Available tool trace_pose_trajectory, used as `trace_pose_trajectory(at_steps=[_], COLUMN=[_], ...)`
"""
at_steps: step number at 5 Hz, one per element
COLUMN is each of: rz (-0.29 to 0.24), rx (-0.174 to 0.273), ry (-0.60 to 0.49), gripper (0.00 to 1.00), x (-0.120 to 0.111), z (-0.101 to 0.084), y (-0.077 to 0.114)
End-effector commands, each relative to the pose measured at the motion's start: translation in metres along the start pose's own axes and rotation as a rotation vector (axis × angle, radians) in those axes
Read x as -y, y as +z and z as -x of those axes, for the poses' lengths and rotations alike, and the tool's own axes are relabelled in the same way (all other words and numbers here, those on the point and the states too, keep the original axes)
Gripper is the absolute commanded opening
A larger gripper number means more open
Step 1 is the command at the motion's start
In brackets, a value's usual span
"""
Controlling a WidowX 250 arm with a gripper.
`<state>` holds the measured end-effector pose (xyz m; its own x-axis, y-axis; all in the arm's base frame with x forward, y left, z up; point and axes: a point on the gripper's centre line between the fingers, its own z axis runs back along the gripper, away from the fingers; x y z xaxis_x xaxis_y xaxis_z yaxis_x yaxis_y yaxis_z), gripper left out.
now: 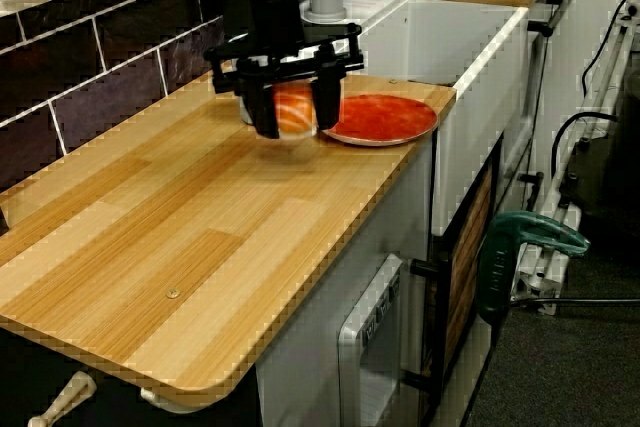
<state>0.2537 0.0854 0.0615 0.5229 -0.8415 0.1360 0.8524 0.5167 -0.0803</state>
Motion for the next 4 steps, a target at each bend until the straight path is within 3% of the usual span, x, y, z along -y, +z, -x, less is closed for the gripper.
trace_pose_trajectory(at_steps=[1,4], rz=[-0.069,-0.074], rx=[0.018,0.011], ry=[-0.029,-0.048], gripper=[0.00,0.00], x=[0.011,0.030], z=[-0.017,-0.039], y=[0.019,0.006])
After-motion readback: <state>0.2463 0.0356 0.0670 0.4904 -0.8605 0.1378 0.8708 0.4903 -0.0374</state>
